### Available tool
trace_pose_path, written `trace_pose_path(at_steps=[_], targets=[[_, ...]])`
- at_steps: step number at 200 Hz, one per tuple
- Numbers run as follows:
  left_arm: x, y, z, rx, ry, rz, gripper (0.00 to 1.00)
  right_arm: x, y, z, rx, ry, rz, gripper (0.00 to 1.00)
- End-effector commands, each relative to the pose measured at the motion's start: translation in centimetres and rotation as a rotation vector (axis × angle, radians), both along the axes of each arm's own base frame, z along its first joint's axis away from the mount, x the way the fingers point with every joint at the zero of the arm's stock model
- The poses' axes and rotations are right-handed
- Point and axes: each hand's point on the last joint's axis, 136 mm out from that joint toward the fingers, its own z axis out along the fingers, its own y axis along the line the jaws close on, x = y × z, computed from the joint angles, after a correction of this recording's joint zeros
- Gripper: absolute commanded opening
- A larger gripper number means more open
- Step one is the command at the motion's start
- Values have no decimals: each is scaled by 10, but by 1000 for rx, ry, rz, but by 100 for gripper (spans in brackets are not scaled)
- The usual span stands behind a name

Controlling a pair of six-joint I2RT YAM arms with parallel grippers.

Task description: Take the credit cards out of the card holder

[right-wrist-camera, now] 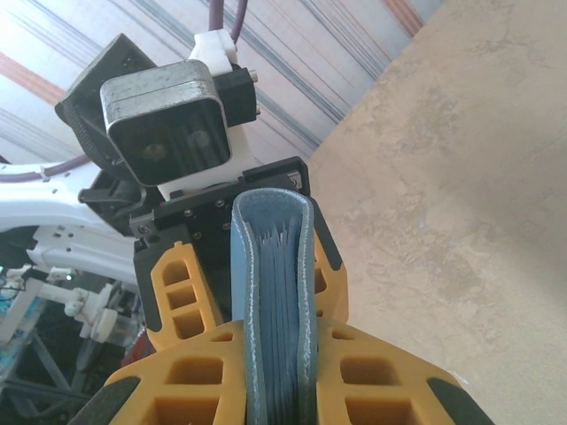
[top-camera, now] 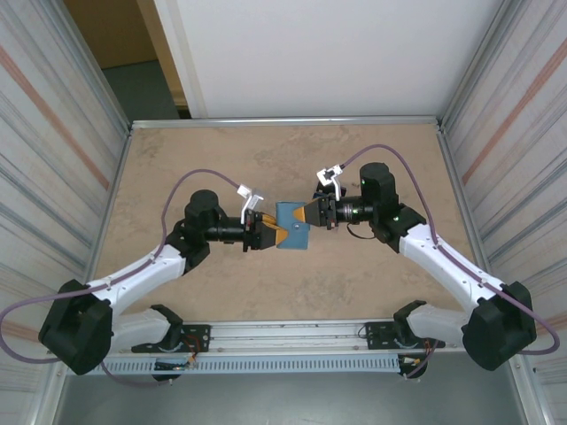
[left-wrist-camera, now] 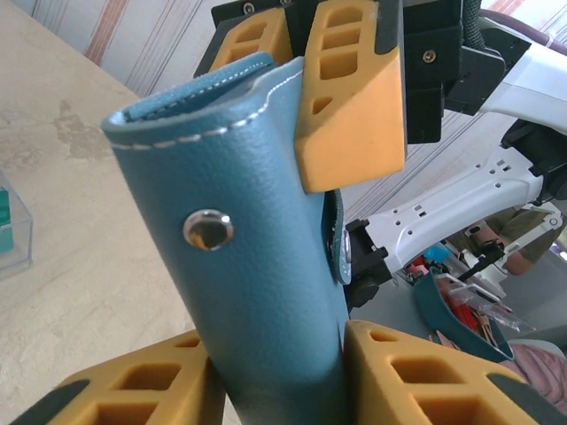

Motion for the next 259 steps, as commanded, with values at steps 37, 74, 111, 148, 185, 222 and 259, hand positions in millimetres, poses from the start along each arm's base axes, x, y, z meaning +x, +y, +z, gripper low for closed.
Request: trace_pose_path(at_steps=[37,74,111,148,185,222,259], targets=[[-8,-4,5,-9,-27,-45,22,-3,1,25,37,-101,13,0],[0,-3,-1,35,-19,7,2,5,-1,14,-16,-78,-41,3],[7,0,-8,79,-22,63,0,16,-6,3,-81,-63,-119,27],[14,3,-15,115,-38,120,0,30,-16,-9,-175,-50,-236,45],[25,8,-18,137,-55,198,0,43,-30,-17,-258,-42,-383,47],[41,19,-20,161,-78,331,0,49,-43,-27,-354,-26,-541,42],[50,20,-15,167,-92,372,0,41,-37,-28,-382,-50,-608,41]])
